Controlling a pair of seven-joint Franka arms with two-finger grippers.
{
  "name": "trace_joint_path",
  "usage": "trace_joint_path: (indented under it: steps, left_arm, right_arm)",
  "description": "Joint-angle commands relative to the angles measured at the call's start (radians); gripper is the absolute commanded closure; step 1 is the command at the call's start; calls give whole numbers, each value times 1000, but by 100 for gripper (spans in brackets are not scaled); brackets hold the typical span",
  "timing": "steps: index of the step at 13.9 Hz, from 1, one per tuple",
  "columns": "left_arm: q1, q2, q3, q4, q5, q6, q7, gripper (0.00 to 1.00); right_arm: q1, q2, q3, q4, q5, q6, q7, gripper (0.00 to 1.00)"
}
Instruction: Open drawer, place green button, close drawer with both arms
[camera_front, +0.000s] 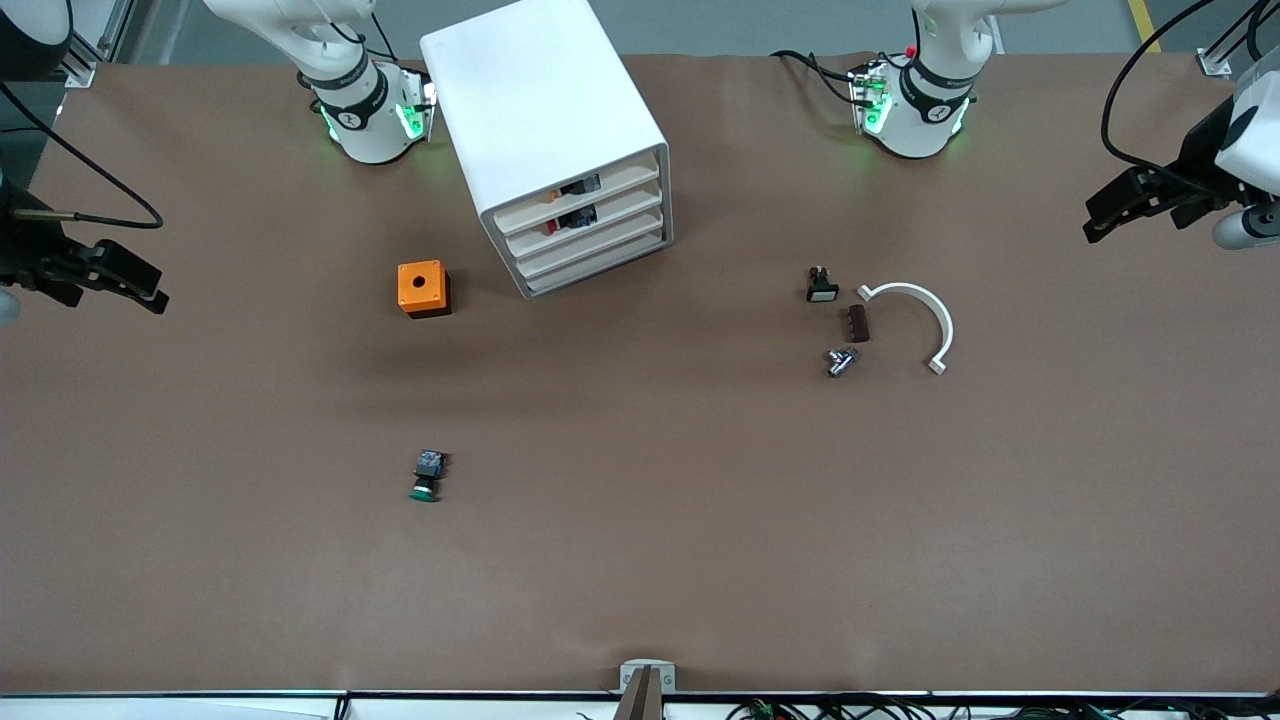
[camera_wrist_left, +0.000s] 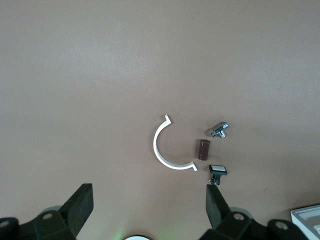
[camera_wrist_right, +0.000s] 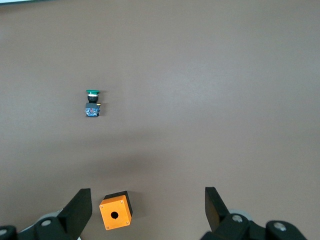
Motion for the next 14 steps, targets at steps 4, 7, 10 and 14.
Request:
trace_joint_path:
  steps: [4,7,10,14]
  left_arm:
    - [0,24,-4,25,1,-32,6,1]
    - [-4,67,-9,47,2,-32,6,1]
    - [3,134,-12,80,39,-32,16,1]
    - [-17,244,-16,114,27,-32,3,1]
  right_arm:
    - [-17,-8,16,3,-16,-10,14,0]
    - [-17,-8,16,3,-16,-10,14,0]
    - [-17,-8,16,3,-16,-10,14,0]
    - [-18,-8,16,3,-16,-10,14,0]
